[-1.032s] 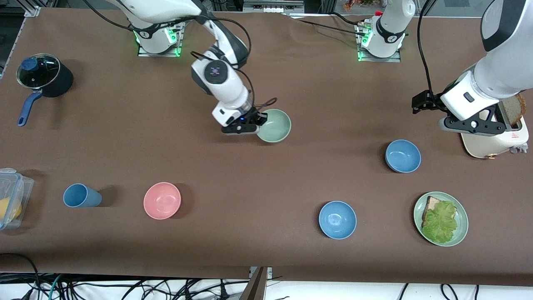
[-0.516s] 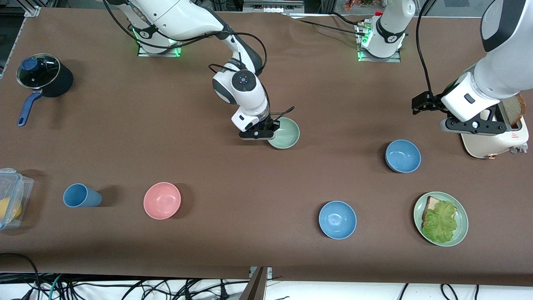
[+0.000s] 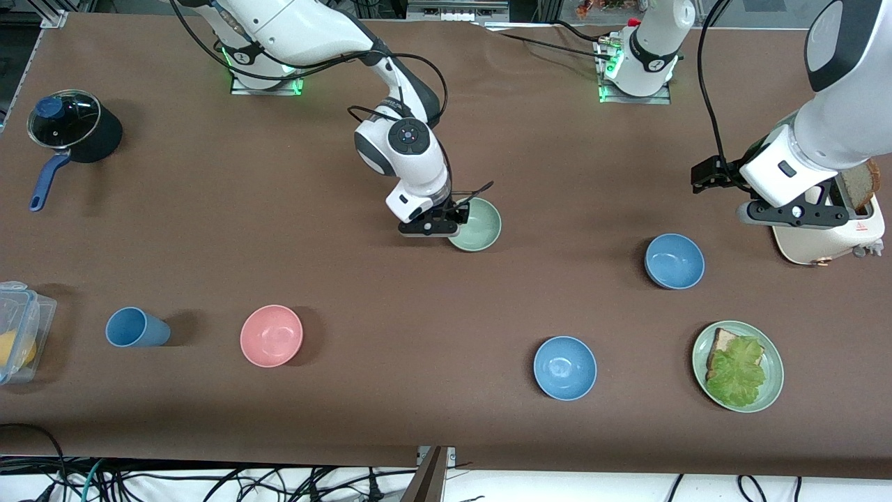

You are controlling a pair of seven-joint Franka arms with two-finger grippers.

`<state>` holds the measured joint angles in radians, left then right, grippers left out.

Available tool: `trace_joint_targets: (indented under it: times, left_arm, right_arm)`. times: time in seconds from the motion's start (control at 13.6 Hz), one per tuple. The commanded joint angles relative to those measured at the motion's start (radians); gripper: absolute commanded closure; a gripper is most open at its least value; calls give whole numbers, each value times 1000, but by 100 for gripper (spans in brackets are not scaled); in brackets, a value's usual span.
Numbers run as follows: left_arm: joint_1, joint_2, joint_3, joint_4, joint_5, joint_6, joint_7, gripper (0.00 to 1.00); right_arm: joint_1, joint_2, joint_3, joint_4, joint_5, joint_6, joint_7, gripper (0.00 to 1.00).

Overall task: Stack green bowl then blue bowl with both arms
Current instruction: 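Withdraw the right gripper while the left gripper reaches the blue bowl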

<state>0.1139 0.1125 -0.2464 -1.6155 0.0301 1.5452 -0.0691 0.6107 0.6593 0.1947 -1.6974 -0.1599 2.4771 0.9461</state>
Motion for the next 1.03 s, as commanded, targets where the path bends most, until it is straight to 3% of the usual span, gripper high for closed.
trace_joint_targets:
  times: [0.0,0.22,0.52,0.59,0.74,0.96]
  left_arm:
    - [18,50,1,6,24,44,0,0]
    - [88,130,4,-16,27,153,41,0]
    - [150,150,6,-248,43,474,130,0]
    - [167,167,6,-289,112,546,135,0]
    - [199,205,4,-354,171,660,137,0]
    - [236,225,2,-452,171,798,187,0]
  right_arm:
    - [-37,-123,-61,6,0,-156,8,0]
    - [-152,-210,-63,5,5,-280,-57,0]
    - [-284,-300,-66,10,118,-413,-321,0]
    - [-313,-329,-69,10,141,-449,-389,0]
    - [-345,-383,-113,6,164,-524,-478,0]
    - [-353,-464,-237,9,302,-654,-656,0]
